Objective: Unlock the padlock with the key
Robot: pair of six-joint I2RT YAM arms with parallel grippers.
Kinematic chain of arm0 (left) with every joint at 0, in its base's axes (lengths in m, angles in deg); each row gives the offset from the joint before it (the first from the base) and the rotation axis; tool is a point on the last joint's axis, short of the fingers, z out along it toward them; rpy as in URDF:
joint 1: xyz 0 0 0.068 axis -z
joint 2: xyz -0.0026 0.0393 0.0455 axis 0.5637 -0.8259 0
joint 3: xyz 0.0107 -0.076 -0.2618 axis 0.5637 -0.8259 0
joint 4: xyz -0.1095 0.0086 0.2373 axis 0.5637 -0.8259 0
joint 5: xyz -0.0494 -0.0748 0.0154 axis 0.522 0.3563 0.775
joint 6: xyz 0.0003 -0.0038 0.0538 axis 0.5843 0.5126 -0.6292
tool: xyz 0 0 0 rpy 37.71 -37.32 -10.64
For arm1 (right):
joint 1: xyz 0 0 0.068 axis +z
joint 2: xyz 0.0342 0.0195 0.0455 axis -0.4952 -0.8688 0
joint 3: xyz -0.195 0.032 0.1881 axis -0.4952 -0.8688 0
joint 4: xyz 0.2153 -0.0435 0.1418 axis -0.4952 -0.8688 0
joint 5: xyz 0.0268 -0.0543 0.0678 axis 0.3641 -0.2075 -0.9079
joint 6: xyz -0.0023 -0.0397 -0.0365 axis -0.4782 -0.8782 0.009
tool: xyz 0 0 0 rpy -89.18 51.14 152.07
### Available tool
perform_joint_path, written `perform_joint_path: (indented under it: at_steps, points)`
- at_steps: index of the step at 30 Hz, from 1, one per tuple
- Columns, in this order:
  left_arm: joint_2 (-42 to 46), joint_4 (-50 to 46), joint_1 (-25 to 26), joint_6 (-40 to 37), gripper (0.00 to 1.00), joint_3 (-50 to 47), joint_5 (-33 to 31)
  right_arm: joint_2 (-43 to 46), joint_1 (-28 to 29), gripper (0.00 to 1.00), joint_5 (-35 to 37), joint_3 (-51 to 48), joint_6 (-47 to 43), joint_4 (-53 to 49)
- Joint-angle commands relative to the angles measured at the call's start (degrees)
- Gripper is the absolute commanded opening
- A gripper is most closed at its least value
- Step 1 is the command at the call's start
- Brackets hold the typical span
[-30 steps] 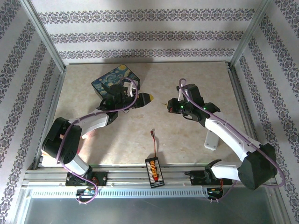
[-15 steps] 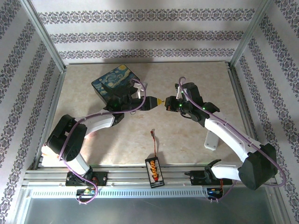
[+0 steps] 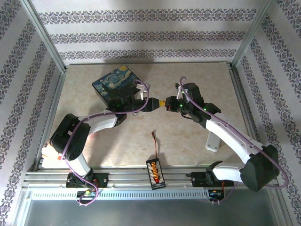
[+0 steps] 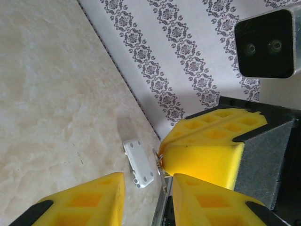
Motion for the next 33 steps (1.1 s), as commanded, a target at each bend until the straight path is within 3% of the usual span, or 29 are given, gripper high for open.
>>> perform_joint_path:
  at_steps: [1, 14, 19, 26, 33]
  points:
    - [-0.57, 1.9, 0.53, -0.17, 0.31, 1.91, 0.83, 0.32, 0.74, 0.0, -0.71, 1.61, 0.08, 0.62]
    - [0.11, 3.69, 0.16, 1.04, 0.32, 2.17, -0.2, 0.75, 0.74, 0.0, -0.14, 1.29, -0.01, 0.19]
    - [-0.06, 4.06, 0.04, 1.54, 0.24, 2.36, 0.03, 0.68, 0.74, 0.0, -0.36, 1.43, -0.01, 0.27]
    - [0.39, 4.24, -0.36, 1.64, 0.26, 2.36, -0.29, 0.49, 0.74, 0.0, -0.45, 1.51, 0.07, 0.24]
    - [0.4, 3.88, -0.57, 1.51, 0.15, 2.36, -0.62, 0.64, 0.86, 0.0, -0.53, 1.53, 0.16, 0.28]
